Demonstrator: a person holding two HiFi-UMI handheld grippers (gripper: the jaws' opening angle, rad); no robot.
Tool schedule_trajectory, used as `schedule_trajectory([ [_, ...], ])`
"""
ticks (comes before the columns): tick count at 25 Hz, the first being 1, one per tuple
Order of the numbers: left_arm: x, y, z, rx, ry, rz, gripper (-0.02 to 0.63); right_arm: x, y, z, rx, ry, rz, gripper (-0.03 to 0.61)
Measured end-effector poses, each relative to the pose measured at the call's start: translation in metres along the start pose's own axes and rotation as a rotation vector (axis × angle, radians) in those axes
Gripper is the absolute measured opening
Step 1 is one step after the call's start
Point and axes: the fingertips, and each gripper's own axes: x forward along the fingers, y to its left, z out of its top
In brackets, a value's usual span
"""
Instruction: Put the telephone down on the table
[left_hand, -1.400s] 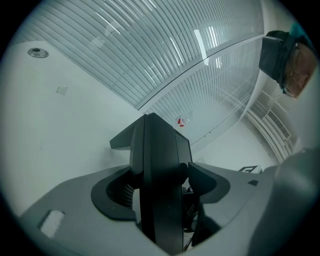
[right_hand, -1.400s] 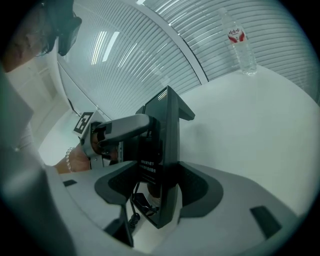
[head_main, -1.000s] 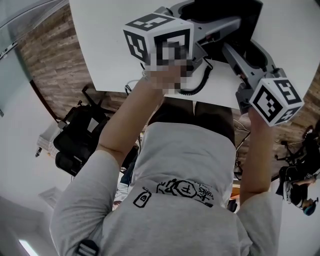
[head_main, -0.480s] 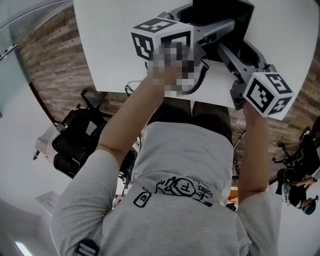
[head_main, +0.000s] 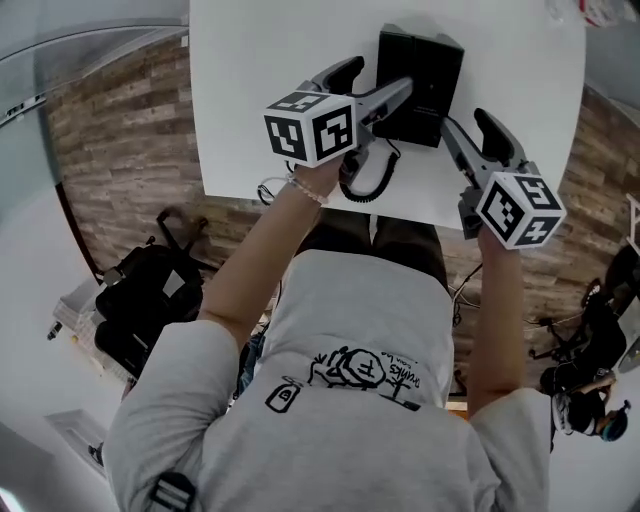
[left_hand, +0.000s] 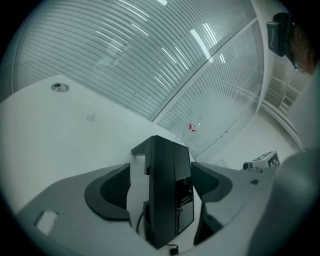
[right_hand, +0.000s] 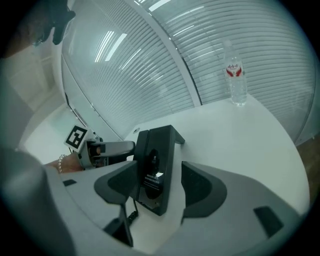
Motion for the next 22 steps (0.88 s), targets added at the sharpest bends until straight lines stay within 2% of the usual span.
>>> schedule_trajectory([
  [12,-0.082,-0.069,0.029,0.055,-0.067,-0.047,0.359,-0.075,0.048,0.048,-0.187,-0.083,-0.039,0.234],
  [22,-0.135,-0.131,0.066,0.143,-0.157,-0.098,0.208,-0.122,0.097,0.099,-0.232,-0.211,-0.026,0.171],
])
